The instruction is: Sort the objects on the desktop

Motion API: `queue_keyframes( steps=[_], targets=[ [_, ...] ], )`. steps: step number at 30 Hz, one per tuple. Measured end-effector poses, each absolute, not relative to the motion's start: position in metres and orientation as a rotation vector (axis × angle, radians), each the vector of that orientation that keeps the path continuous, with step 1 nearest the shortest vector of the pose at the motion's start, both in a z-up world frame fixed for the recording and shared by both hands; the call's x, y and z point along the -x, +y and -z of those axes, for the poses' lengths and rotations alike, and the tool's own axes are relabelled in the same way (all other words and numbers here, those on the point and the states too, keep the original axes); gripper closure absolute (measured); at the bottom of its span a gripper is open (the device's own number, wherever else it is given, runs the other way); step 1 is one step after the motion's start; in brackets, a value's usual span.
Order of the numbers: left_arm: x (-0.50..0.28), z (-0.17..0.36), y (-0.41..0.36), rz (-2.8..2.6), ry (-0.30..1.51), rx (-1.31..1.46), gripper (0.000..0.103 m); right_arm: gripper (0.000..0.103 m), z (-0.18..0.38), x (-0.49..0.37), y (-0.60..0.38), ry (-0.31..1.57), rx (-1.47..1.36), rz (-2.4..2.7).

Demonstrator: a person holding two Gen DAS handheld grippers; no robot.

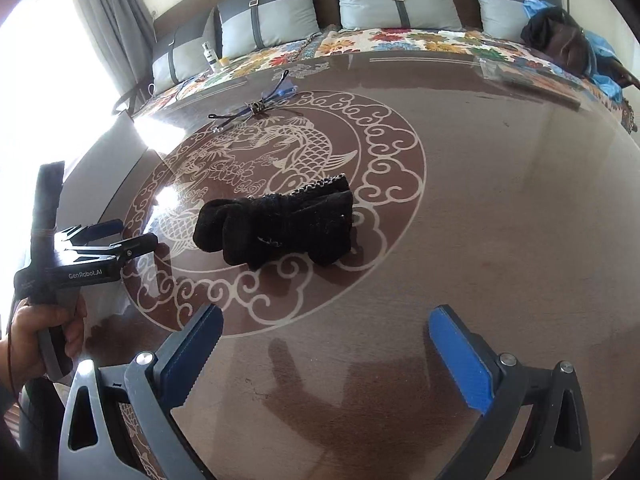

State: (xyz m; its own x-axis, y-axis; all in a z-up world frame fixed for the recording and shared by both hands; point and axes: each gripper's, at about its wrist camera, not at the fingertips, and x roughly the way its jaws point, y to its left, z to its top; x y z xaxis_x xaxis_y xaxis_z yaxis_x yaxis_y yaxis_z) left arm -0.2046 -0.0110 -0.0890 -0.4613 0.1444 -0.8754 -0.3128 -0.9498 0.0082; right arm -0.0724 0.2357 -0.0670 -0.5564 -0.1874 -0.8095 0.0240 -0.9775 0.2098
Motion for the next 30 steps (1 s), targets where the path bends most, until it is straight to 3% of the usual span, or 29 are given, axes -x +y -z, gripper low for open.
queue_keyframes(
  steps=[13,30],
  targets=[
    [0.32,0.089,0.037,-2.377,0.304,1.371,0.0,0.0,0.049,0.074,0.234,-0.276,-1.31,2.668],
    [0.368,0.089,0.073,-2.449,0.252,1.384,0.0,0.0,0.046,0.078,0.225,-0.269,-1.274,2.6]
  ],
)
